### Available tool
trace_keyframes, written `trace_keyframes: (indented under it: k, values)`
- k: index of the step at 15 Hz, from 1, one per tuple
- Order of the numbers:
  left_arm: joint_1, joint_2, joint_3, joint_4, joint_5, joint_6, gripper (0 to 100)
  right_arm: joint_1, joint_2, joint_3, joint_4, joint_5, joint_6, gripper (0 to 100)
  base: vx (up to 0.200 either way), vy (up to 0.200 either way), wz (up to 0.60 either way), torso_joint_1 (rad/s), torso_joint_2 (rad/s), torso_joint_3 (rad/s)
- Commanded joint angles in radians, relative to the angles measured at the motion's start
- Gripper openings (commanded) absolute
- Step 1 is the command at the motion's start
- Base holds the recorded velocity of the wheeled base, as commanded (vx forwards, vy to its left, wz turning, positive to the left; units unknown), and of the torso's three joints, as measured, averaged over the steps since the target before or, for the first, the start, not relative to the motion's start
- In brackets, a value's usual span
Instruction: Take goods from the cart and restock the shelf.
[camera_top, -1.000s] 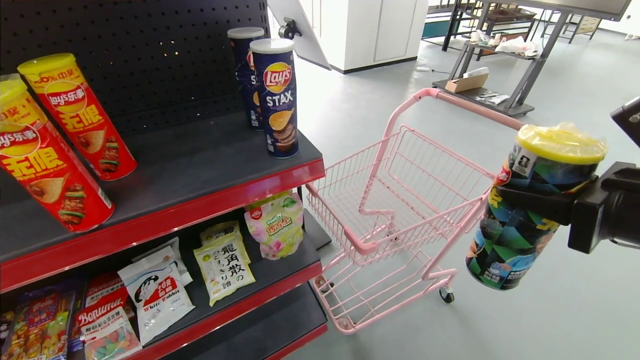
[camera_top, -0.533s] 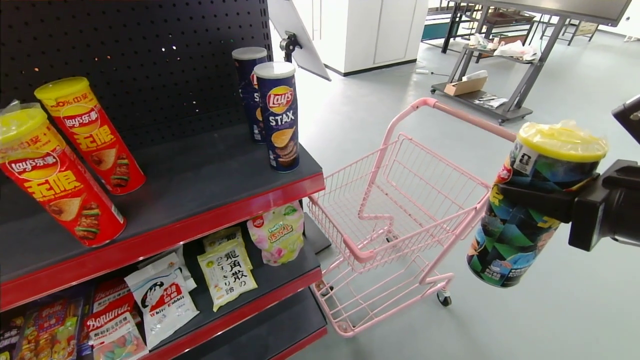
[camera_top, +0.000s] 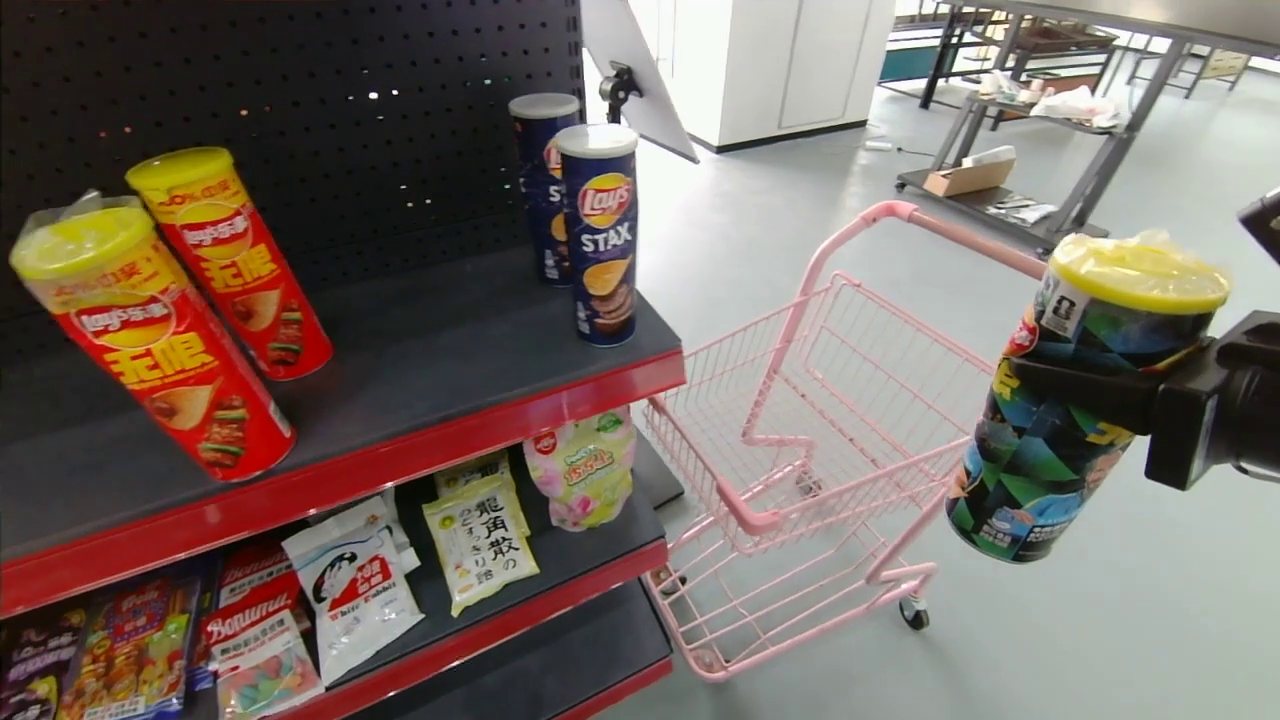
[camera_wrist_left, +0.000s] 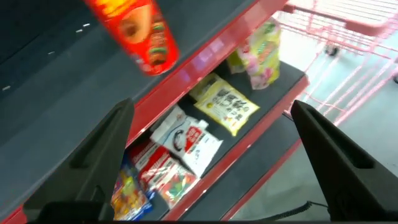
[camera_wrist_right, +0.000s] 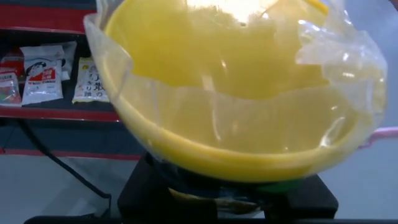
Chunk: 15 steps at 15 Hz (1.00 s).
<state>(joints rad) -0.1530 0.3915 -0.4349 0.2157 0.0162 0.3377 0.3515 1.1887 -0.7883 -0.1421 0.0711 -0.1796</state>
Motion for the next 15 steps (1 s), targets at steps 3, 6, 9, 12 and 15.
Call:
trace_keyframes:
  k: [3, 6, 9, 12, 15]
  values:
    - [0.0, 0.001, -0.004, -0.001, 0.001, 0.0, 100, 0.0, -0.001, 0.003, 0.003, 0.003, 0.0, 0, 0.0, 0.0, 0.6, 0.007, 0.0, -0.002]
    - [0.0, 0.003, -0.008, -0.001, 0.001, 0.0, 100, 0.0, -0.018, 0.009, 0.003, 0.001, -0.001, 0, 0.0, 0.0, 0.4, 0.005, 0.0, 0.002]
    - [0.0, 0.001, -0.01, -0.001, 0.001, 0.0, 100, 0.004, -0.083, 0.032, 0.001, 0.029, 0.006, 0, 0.0, 0.067, 0.0, 0.001, 0.0, -0.001]
    - [0.0, 0.003, -0.007, -0.001, 0.001, 0.0, 100, 0.018, -0.169, 0.092, 0.004, 0.115, 0.002, 0, 0.0, 0.2, 0.0, 0.004, 0.0, 0.002]
    - [0.0, 0.001, -0.005, -0.001, -0.001, 0.0, 100, 0.06, -0.199, 0.141, 0.003, 0.118, 0.002, 0, 0.0, 0.2, 0.0, 0.002, 0.0, 0.001]
